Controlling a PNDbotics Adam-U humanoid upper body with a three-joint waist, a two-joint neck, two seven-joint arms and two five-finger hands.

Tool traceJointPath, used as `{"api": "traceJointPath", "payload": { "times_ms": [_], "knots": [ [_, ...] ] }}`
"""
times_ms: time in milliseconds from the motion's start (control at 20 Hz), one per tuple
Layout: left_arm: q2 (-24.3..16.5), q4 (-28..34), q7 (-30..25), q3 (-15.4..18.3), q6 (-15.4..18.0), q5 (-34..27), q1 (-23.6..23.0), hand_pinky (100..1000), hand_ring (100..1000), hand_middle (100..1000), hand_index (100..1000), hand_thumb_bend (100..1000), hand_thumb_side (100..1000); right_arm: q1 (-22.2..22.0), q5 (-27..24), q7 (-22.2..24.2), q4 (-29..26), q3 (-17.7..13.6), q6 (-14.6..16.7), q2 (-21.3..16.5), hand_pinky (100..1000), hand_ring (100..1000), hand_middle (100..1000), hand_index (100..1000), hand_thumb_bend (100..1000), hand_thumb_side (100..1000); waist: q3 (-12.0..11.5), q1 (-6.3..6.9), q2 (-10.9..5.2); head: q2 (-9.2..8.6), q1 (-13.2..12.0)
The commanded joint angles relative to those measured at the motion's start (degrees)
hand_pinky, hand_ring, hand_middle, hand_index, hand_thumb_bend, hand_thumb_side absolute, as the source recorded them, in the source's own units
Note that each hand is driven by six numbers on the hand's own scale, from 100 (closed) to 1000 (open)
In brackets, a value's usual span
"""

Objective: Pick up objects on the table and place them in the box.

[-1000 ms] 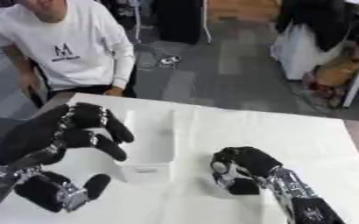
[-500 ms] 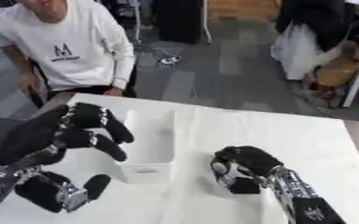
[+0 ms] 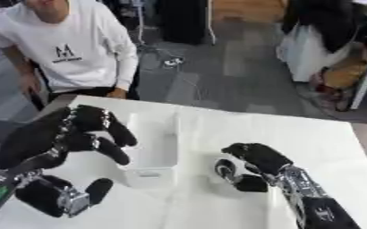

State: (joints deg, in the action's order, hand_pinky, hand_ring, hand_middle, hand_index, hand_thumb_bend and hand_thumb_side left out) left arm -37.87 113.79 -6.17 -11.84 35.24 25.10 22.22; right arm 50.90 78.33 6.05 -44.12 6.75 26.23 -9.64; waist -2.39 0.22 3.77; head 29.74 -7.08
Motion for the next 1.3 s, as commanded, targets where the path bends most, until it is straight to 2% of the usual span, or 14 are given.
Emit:
{"api": "traceJointPath", "payload": {
  "times_ms": [50, 150, 300, 1000, 1300],
  "knots": [
    [-0.65, 0.8, -0.15, 0.21, 0.03, -0.31, 0.64, 544, 506, 657, 661, 193, 618, 1.78, 0.65, 0.89, -0.32, -0.23, -0.84, -1.4, 823, 822, 876, 1000, 223, 1000, 0.06, 0.13, -0.79, -0.38, -0.3],
    [-0.67, 0.8, -0.16, 0.21, 0.03, -0.31, 0.63, 544, 506, 657, 661, 193, 618, 1.86, 1.35, 1.22, -0.14, -0.33, -1.95, -1.48, 832, 820, 856, 1000, 261, 1000, 0.07, 0.16, -0.78, -0.35, -0.33],
    [-0.69, 0.8, -0.16, 0.2, 0.04, -0.31, 0.64, 544, 506, 657, 661, 193, 618, 1.94, 2.09, 2.08, 0.15, -0.34, -2.7, -1.47, 838, 825, 861, 1000, 267, 1000, 0.09, 0.18, -0.78, -0.37, -0.34],
    [-0.64, 0.8, -0.22, 0.18, 0.07, -0.33, 0.66, 544, 506, 657, 661, 191, 617, 2.23, 2.97, 2.2, 0.93, -0.69, -1.81, -1.06, 844, 832, 872, 1000, 250, 1000, -0.02, 0.18, -0.7, -0.44, -0.41],
    [-0.59, 0.8, -0.24, 0.18, 0.08, -0.38, 0.68, 544, 506, 656, 661, 191, 617, 2.84, 4.47, 0.7, 2.46, -1.41, -1.98, -0.28, 843, 831, 874, 1000, 243, 1000, -0.07, 0.22, -0.65, -0.49, -0.43]
  ]
}}
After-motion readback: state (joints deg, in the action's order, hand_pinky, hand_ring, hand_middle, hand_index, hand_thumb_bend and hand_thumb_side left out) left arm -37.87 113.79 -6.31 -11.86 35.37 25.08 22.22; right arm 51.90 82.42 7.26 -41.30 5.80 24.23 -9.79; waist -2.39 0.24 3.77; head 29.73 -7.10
